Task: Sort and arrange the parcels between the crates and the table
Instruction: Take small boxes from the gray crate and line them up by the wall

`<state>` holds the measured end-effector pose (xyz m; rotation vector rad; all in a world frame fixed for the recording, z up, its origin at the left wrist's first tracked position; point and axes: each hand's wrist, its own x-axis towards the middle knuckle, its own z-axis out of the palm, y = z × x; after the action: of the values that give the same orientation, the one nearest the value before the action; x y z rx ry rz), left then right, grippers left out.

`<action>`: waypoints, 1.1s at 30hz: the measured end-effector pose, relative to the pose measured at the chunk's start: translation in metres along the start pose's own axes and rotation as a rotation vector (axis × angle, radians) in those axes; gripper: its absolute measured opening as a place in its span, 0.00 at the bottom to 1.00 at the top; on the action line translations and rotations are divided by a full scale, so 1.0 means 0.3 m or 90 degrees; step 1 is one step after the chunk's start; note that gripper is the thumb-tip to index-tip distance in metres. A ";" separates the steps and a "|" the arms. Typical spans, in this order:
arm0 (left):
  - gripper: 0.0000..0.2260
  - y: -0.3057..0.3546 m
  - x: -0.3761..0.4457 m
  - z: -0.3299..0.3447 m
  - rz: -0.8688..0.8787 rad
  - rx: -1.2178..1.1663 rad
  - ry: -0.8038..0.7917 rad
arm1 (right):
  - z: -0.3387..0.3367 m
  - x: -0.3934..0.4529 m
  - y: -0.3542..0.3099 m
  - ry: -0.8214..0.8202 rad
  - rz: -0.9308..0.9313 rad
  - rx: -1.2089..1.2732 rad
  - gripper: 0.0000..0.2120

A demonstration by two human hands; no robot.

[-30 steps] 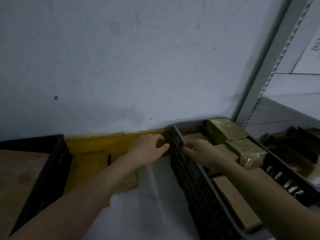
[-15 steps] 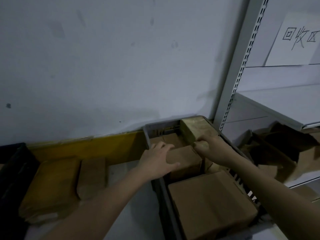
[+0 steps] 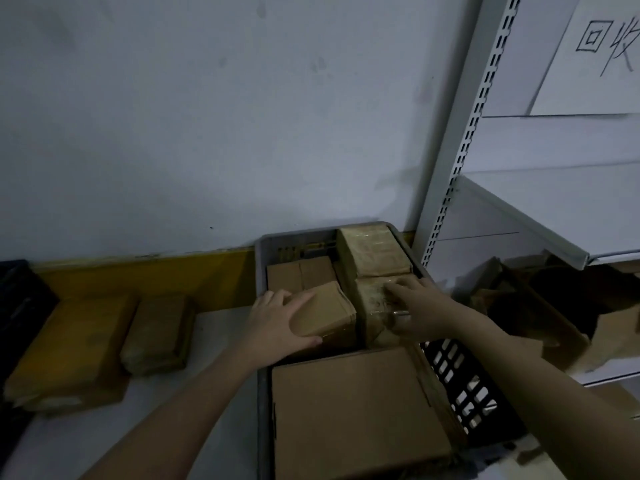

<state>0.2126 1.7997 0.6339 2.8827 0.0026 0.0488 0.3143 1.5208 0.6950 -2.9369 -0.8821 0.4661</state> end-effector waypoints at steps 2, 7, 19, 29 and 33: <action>0.41 0.002 0.004 -0.002 -0.003 0.001 -0.010 | -0.020 0.024 0.009 -0.007 0.005 -0.031 0.41; 0.42 0.004 0.005 -0.003 -0.010 -0.004 0.009 | -0.018 0.076 0.035 -0.059 -0.005 0.049 0.37; 0.43 0.002 0.010 0.002 -0.004 -0.020 0.028 | -0.061 0.114 0.052 -0.115 0.026 -0.006 0.56; 0.42 0.001 0.013 0.006 -0.005 -0.005 0.039 | 0.023 0.059 0.035 0.042 -0.020 0.111 0.42; 0.43 0.008 0.012 0.002 -0.010 -0.007 0.038 | 0.046 0.024 0.013 0.104 0.009 0.068 0.55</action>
<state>0.2161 1.7972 0.6342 2.8687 0.0360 0.1323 0.3179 1.5210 0.6793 -2.8358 -0.7925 0.2596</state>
